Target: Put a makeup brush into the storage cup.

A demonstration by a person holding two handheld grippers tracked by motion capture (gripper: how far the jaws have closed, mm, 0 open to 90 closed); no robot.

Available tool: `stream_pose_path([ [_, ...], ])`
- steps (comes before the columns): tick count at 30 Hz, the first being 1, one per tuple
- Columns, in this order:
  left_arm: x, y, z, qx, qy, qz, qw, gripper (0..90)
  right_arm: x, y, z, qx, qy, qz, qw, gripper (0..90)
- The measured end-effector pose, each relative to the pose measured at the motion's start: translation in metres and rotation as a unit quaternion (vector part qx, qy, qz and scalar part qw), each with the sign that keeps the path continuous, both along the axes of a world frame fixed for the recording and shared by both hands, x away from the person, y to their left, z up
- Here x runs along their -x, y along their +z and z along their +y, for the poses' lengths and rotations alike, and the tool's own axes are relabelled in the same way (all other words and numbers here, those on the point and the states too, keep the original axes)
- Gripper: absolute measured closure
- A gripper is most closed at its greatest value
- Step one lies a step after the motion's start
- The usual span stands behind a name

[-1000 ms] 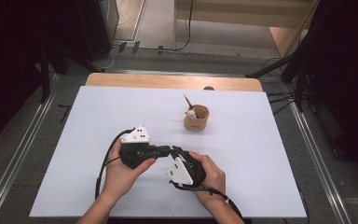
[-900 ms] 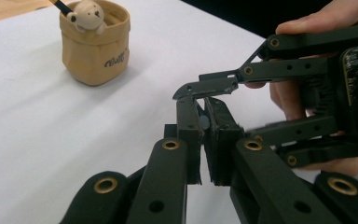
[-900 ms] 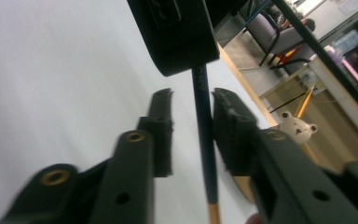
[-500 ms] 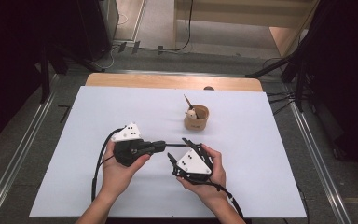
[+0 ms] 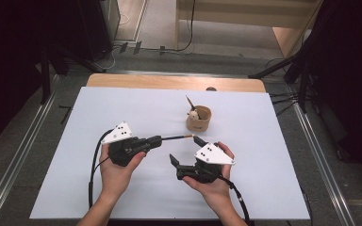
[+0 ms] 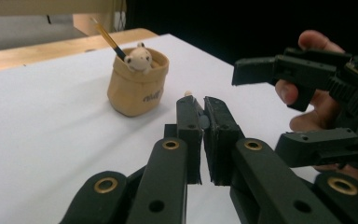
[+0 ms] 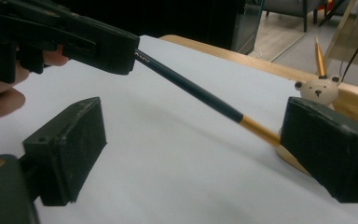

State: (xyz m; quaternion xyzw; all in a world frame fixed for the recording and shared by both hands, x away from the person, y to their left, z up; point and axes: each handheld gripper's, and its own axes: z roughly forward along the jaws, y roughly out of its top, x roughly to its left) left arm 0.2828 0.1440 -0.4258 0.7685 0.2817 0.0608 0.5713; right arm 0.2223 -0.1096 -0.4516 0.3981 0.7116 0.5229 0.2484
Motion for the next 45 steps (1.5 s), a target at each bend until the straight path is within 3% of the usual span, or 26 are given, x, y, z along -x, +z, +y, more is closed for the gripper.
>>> stream_pose_path([
  [2, 0.001, 0.0, 0.002, 0.015, 0.004, -0.006, 0.9999, 86.4, 0.0, 0.0, -0.001, -0.02, 0.001, 0.013, 0.9997, 3.1],
  [7, 0.004, -0.002, 0.001, 0.03, 0.007, -0.023, 0.9993, 86.4, -0.002, -0.001, -0.002, -0.07, 0.002, 0.042, 0.9967, 2.6],
  [16, 0.006, -0.005, 0.001, 0.046, 0.005, -0.032, 0.9984, 86.4, -0.005, -0.009, -0.005, -0.144, -0.005, 0.095, 0.9851, 2.5],
  [25, 0.008, -0.008, -0.003, 0.062, -0.005, -0.028, 0.9977, 86.4, -0.009, -0.012, -0.012, -0.214, -0.01, 0.123, 0.9689, 4.0],
  [28, 0.01, -0.008, -0.005, 0.062, -0.009, -0.033, 0.9975, 86.4, -0.011, -0.014, -0.017, -0.243, -0.01, 0.135, 0.9607, 6.7],
  [36, 0.012, -0.01, -0.01, 0.064, -0.02, -0.038, 0.9971, 86.4, -0.015, -0.019, -0.028, -0.298, -0.015, 0.152, 0.9424, 12.8],
  [45, 0.015, -0.013, -0.017, 0.062, -0.034, -0.039, 0.9968, 86.4, -0.018, -0.023, -0.037, -0.332, -0.023, 0.155, 0.9302, 20.5],
])
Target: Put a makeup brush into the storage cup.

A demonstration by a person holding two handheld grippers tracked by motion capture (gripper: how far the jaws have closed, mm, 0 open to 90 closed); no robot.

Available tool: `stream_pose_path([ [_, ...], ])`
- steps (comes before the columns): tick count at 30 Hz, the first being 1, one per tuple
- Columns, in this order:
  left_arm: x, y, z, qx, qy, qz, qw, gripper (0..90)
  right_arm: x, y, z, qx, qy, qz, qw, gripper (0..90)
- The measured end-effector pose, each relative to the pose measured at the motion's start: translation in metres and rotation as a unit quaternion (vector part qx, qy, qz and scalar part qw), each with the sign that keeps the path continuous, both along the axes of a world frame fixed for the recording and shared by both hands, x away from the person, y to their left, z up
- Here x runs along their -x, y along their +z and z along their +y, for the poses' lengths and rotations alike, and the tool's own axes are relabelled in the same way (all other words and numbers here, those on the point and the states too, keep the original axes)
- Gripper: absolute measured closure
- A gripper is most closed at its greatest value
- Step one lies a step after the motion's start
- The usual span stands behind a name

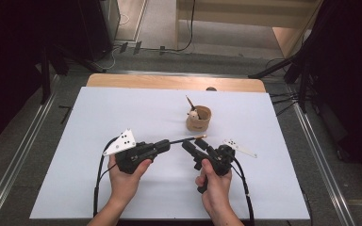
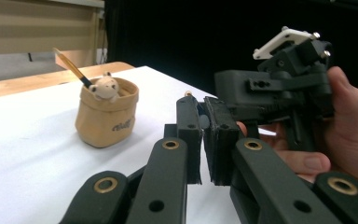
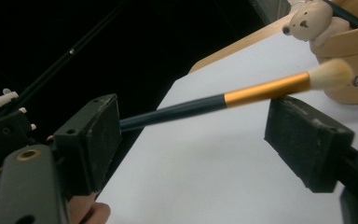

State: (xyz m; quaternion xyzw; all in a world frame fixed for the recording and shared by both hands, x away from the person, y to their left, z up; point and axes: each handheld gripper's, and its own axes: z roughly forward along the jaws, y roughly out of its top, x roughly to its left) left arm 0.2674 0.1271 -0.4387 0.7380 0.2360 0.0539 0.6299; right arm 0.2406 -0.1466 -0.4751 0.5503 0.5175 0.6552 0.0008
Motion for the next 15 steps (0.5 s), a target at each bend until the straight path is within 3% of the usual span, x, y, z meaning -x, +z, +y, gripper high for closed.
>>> stream_pose_path([
  [5, 0.002, 0.0, -0.002, -0.001, -0.004, -0.004, 1.0, 86.4, -0.004, -0.008, -0.009, -0.049, -0.004, 0.016, 0.9986, 31.4],
  [15, 0.006, -0.002, -0.009, -0.004, -0.021, -0.011, 0.9997, 86.3, -0.007, -0.013, -0.014, -0.085, 0.008, 0.028, 0.9959, 45.7],
])
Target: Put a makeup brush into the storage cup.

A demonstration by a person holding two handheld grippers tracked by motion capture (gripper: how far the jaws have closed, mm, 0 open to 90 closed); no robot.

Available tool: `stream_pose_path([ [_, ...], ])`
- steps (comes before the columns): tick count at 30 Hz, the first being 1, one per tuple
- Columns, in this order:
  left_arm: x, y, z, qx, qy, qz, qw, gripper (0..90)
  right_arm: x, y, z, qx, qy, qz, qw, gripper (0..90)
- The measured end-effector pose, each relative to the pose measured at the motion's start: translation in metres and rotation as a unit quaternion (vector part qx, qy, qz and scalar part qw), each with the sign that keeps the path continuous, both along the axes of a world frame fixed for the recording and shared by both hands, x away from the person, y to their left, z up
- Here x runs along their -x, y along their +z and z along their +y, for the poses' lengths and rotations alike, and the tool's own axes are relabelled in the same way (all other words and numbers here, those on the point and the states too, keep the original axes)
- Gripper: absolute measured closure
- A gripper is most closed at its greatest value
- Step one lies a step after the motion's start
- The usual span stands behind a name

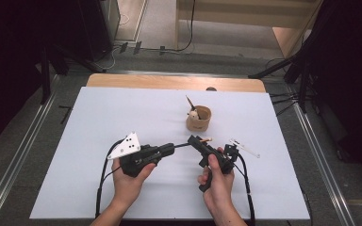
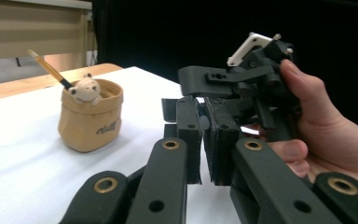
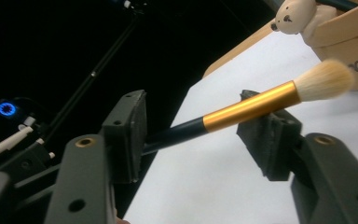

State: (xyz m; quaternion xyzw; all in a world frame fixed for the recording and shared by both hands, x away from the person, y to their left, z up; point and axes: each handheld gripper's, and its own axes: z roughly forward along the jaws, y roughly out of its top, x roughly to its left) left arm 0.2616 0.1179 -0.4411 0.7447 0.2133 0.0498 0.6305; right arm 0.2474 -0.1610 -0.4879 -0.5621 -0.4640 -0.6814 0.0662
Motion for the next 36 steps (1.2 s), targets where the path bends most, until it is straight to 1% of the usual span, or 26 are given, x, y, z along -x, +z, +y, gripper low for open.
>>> stream_pose_path([
  [2, 0.0, -0.001, -0.001, -0.003, -0.002, 0.001, 1.0, 86.4, -0.001, -0.001, -0.001, -0.005, -0.001, -0.004, 1.0, 49.3],
  [3, 0.0, -0.001, -0.001, -0.005, -0.003, 0.003, 1.0, 86.4, -0.001, -0.001, -0.002, -0.008, 0.001, -0.003, 1.0, 51.6],
  [5, -0.002, -0.003, -0.002, -0.008, -0.007, 0.007, 0.9999, 86.3, -0.001, -0.001, -0.003, -0.02, 0.005, -0.003, 0.9998, 56.7],
  [6, -0.004, -0.004, -0.003, -0.016, -0.016, 0.022, 0.9995, 86.2, -0.001, -0.001, -0.004, -0.027, 0.008, -0.005, 0.9996, 60.8],
  [7, -0.007, -0.006, -0.004, -0.022, -0.021, 0.032, 0.999, 85.4, -0.001, -0.001, -0.005, -0.035, 0.009, -0.012, 0.9993, 71.8],
  [8, -0.008, -0.008, -0.004, -0.025, -0.017, 0.041, 0.9987, 79.4, -0.001, 0.0, -0.006, -0.036, 0.012, -0.016, 0.9992, 82.0],
  [9, -0.01, -0.01, -0.004, -0.023, -0.01, 0.044, 0.9987, 69.1, 0.0, 0.002, -0.008, -0.026, 0.008, -0.024, 0.9993, 83.8],
  [10, -0.011, -0.01, -0.003, -0.022, -0.006, 0.048, 0.9986, 59.0, 0.001, 0.003, -0.009, -0.021, 0.01, -0.034, 0.9992, 84.0],
  [11, -0.012, -0.011, -0.003, -0.021, -0.004, 0.052, 0.9984, 51.5, 0.001, 0.004, -0.009, -0.021, 0.017, -0.038, 0.9989, 84.0],
  [12, -0.013, -0.011, -0.002, -0.022, -0.002, 0.053, 0.9984, 46.2, 0.001, 0.005, -0.009, -0.015, 0.021, -0.048, 0.9985, 84.1],
  [14, -0.014, -0.01, 0.0, -0.022, 0.005, 0.05, 0.9985, 39.3, 0.003, 0.009, -0.008, 0.014, 0.018, -0.062, 0.9978, 84.0],
  [15, -0.014, -0.009, 0.002, -0.019, 0.01, 0.048, 0.9986, 36.1, 0.003, 0.01, -0.007, 0.024, 0.016, -0.068, 0.9973, 84.1],
  [18, -0.014, -0.006, 0.006, -0.014, 0.009, 0.048, 0.9987, 27.1, 0.004, 0.012, -0.005, 0.033, 0.018, -0.072, 0.9967, 84.0],
  [19, -0.014, -0.006, 0.007, -0.015, 0.01, 0.048, 0.9987, 24.9, 0.005, 0.013, -0.005, 0.041, 0.018, -0.075, 0.9961, 84.0],
  [20, -0.013, -0.005, 0.008, -0.017, 0.01, 0.044, 0.9988, 22.0, 0.005, 0.013, -0.004, 0.048, 0.017, -0.078, 0.9956, 84.0],
  [22, -0.012, -0.004, 0.009, -0.024, 0.005, 0.039, 0.9989, 9.7, 0.006, 0.015, -0.004, 0.061, 0.016, -0.084, 0.9944, 84.0],
  [23, -0.012, -0.004, 0.009, -0.025, 0.005, 0.037, 0.999, 7.1, 0.006, 0.016, -0.003, 0.066, 0.017, -0.088, 0.9938, 84.0],
  [24, -0.011, -0.004, 0.011, -0.025, 0.003, 0.033, 0.9991, 2.5, 0.007, 0.017, -0.003, 0.07, 0.017, -0.09, 0.9933, 84.0],
  [25, -0.011, -0.004, 0.012, -0.024, 0.004, 0.032, 0.9992, 0.0, 0.007, 0.019, -0.002, 0.078, 0.017, -0.095, 0.9923, 84.0],
  [27, -0.012, -0.003, 0.015, -0.023, 0.009, 0.035, 0.9991, 0.0, 0.008, 0.021, -0.001, 0.094, 0.016, -0.102, 0.9903, 84.0],
  [28, -0.013, -0.003, 0.017, -0.026, 0.013, 0.034, 0.999, 0.0, 0.009, 0.022, -0.001, 0.099, 0.017, -0.104, 0.9894, 84.0],
  [31, -0.014, -0.004, 0.023, -0.025, 0.016, 0.035, 0.9989, 0.0, 0.009, 0.024, 0.0, 0.115, 0.016, -0.113, 0.9868, 84.0],
  [34, -0.014, -0.005, 0.028, -0.027, 0.021, 0.032, 0.9989, 0.0, 0.01, 0.025, 0.001, 0.129, 0.013, -0.119, 0.9844, 84.0],
  [36, -0.014, -0.005, 0.032, -0.029, 0.026, 0.029, 0.9988, 0.0, 0.01, 0.026, 0.001, 0.133, 0.012, -0.121, 0.9836, 84.0],
])
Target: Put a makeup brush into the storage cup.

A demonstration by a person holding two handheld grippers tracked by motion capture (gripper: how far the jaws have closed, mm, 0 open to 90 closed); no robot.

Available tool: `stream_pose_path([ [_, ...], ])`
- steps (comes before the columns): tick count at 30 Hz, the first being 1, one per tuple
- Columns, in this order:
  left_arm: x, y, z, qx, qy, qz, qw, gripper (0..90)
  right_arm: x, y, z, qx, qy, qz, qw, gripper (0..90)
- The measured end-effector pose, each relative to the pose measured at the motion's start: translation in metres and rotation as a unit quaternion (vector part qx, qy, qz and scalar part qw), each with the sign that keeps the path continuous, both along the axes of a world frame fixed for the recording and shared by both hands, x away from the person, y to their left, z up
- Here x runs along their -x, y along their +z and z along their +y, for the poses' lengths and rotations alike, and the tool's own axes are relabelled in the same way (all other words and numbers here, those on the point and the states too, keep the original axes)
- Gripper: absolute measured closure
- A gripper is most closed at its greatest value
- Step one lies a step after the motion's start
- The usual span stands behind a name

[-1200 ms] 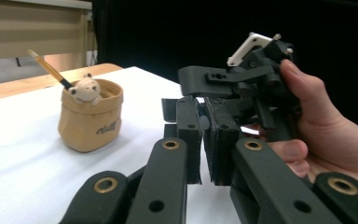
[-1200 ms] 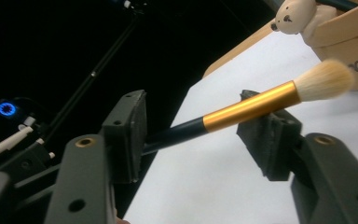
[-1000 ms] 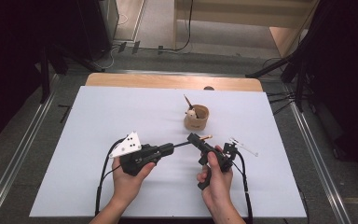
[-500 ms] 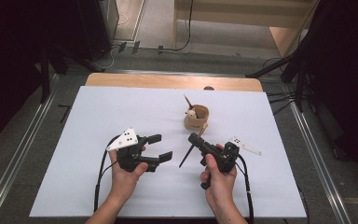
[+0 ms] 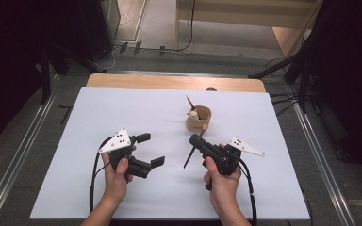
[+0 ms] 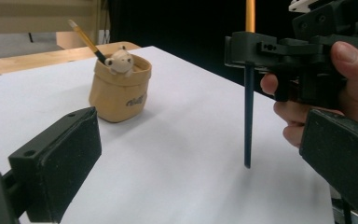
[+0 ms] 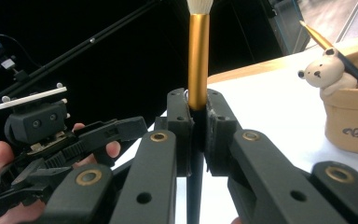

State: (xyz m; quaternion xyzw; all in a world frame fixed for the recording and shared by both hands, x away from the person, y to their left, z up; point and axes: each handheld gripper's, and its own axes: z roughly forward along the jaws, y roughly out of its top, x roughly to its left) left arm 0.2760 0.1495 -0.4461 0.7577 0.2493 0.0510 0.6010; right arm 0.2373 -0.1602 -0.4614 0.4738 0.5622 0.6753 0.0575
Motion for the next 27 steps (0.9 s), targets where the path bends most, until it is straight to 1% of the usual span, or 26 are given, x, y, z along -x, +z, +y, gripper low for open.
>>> stream_pose_path([
  [1, 0.0, 0.0, 0.002, 0.003, 0.002, -0.001, 1.0, 0.0, 0.0, 0.0, 0.0, 0.003, -0.001, -0.001, 1.0, 84.0],
  [5, 0.001, -0.001, 0.01, 0.0, 0.009, -0.006, 0.9999, 0.0, 0.001, 0.003, -0.001, 0.019, -0.008, -0.01, 0.9997, 84.0],
  [9, 0.001, -0.003, 0.017, -0.005, 0.013, -0.008, 0.9999, 0.0, 0.001, 0.004, 0.0, 0.03, -0.014, -0.008, 0.9994, 84.0],
  [11, 0.002, -0.004, 0.021, -0.011, 0.018, -0.011, 0.9997, 0.0, 0.001, 0.004, 0.0, 0.034, -0.015, -0.009, 0.9993, 84.0],
  [13, 0.003, -0.005, 0.025, -0.012, 0.022, -0.017, 0.9995, 0.0, 0.001, 0.005, -0.001, 0.035, -0.018, -0.008, 0.9992, 84.0],
  [14, 0.004, -0.005, 0.027, -0.009, 0.024, -0.017, 0.9995, 0.0, 0.001, 0.005, -0.002, 0.036, -0.018, -0.009, 0.9991, 84.0],
  [17, 0.007, -0.005, 0.034, -0.006, 0.031, -0.028, 0.9991, 0.0, 0.001, 0.006, -0.003, 0.037, -0.022, -0.009, 0.999, 84.0],
  [20, 0.011, -0.004, 0.046, -0.005, 0.041, -0.041, 0.9983, 0.0, 0.001, 0.01, -0.006, 0.042, -0.027, -0.013, 0.9987, 84.0],
  [24, 0.016, -0.006, 0.062, -0.002, 0.056, -0.048, 0.9972, 0.0, 0.002, 0.017, -0.009, 0.053, -0.032, -0.021, 0.9979, 84.0],
  [27, 0.02, -0.009, 0.075, 0.001, 0.072, -0.052, 0.9961, 0.0, 0.002, 0.023, -0.011, 0.063, -0.029, -0.031, 0.9971, 84.0],
])
